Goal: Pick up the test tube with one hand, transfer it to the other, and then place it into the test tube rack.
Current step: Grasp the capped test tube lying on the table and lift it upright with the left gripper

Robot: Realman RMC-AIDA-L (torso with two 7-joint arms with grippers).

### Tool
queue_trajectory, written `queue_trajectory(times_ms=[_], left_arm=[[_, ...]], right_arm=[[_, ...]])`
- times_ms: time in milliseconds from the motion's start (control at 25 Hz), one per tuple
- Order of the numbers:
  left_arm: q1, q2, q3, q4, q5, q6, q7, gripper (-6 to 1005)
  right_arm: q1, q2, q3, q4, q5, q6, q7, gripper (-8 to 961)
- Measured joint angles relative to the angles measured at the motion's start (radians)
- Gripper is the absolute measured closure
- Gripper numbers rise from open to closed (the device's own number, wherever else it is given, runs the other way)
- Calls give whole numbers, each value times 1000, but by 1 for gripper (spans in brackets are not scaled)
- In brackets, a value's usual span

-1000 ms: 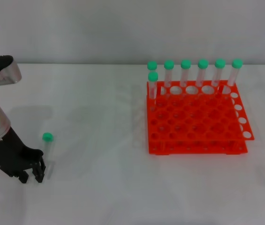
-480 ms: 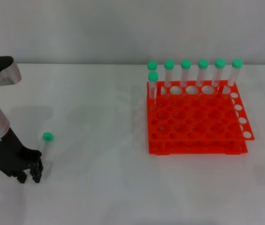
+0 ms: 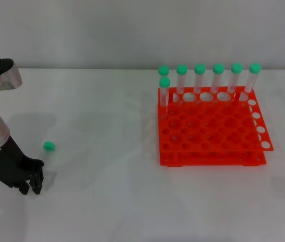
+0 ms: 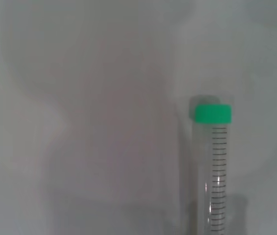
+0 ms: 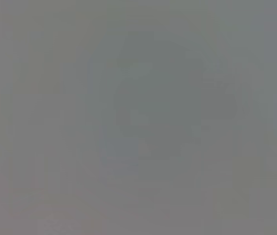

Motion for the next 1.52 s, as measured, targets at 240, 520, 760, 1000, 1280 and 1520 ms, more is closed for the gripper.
queue_trajectory(times_ms=[240, 520, 760, 1000, 1280, 1520], left_arm=[[0, 0, 34, -2, 0, -9, -2, 746], [-3, 1, 48, -10, 0, -17, -3, 746], [-3, 0, 62, -11, 0, -27, -3, 747], [-3, 2, 66, -11, 0, -39, 3, 747], [-3, 7, 103, -11, 0, -63, 8, 761], [-12, 14, 125, -5, 0, -67, 9, 804]], right_arm=[[0, 1, 0, 1, 0, 1, 0, 290], [1, 3, 0, 2, 2, 2, 0, 290], [1, 6, 0, 2, 1, 2, 0, 289], [1, 7, 0, 3, 0, 2, 0, 289], [1, 9, -1, 4, 0, 2, 3, 289], [2, 10, -2, 5, 0, 2, 8, 290]])
